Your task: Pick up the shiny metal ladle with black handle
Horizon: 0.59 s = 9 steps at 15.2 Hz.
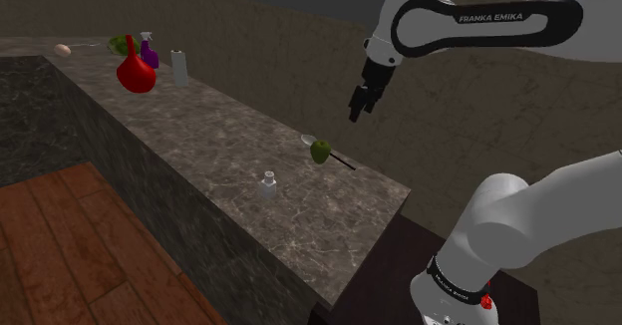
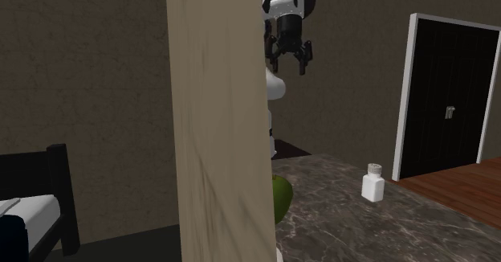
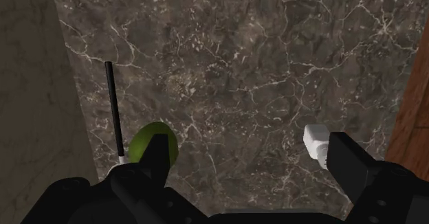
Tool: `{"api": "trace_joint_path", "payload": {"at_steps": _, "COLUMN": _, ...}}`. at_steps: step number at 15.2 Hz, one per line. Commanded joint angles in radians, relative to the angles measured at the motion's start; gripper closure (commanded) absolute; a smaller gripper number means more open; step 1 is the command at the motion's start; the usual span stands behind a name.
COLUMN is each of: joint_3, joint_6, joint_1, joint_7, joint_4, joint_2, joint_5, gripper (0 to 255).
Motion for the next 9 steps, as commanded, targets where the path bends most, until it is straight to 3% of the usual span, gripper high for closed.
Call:
{"api": "trace_joint_path", "payload": {"at_steps": 1, "joint_3": -0.031, "joint_6": 0.060, "joint_1": -0.006, "joint_7": -0.029, "joint_4": 0.008, "joint_2": 0.066, "joint_5": -0.007, "gripper": 0}}
{"api": "trace_joint_path", "payload": {"at_steps": 9, "joint_3": -0.135, "joint_6": 0.271, "joint_1": -0.015, "joint_7": -0.142, "joint_4": 0.056, "joint_2": 0.327, "joint_5": 0.013, "gripper": 0}}
